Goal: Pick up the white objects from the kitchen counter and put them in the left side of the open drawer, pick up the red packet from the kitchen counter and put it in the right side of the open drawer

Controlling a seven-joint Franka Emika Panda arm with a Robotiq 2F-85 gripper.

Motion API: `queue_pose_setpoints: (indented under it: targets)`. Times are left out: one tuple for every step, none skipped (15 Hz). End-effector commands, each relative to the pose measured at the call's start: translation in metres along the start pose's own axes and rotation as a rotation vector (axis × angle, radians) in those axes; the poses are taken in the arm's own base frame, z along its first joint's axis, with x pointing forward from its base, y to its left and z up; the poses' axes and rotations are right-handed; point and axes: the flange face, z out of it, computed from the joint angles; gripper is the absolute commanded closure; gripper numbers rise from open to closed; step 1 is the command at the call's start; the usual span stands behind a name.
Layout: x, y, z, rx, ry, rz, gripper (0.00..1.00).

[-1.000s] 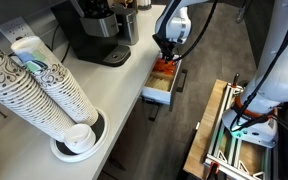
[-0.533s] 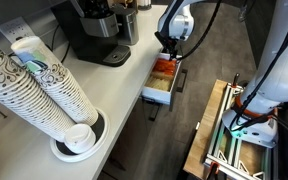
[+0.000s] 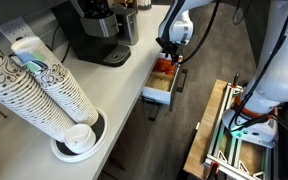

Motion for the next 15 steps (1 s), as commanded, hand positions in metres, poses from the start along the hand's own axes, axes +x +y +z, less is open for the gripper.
queue_pose_setpoints:
  targets:
    - [0.003,0.002,0.012,-0.042,0.000,0.009,0.32]
    - [0.003,0.002,0.014,-0.047,-0.001,0.013,0.42]
    - [0.002,0.003,0.015,-0.054,-0.005,0.014,0.50]
    - [0.002,0.003,0.017,-0.057,-0.007,0.016,0.58]
    - [0.001,0.003,0.017,-0.059,-0.014,0.018,0.65]
    - [0.000,0.003,0.017,-0.059,-0.020,0.021,0.72]
    - [-0.002,0.003,0.015,-0.055,-0.035,0.025,0.81]
    - [-0.004,0.002,0.014,-0.054,-0.050,0.031,0.88]
    - [-0.006,0.001,0.011,-0.050,-0.075,0.043,0.93]
    - [-0.009,0.000,0.010,-0.048,-0.094,0.054,0.94]
    - [-0.011,-0.001,0.009,-0.045,-0.109,0.061,0.96]
    - [-0.013,-0.002,0.009,-0.041,-0.117,0.066,0.98]
    - [-0.014,-0.003,0.009,-0.032,-0.110,0.070,0.68]
    - [-0.014,-0.004,0.008,-0.028,-0.121,0.074,0.68]
    - [-0.015,-0.006,0.005,-0.014,-0.129,0.076,0.61]
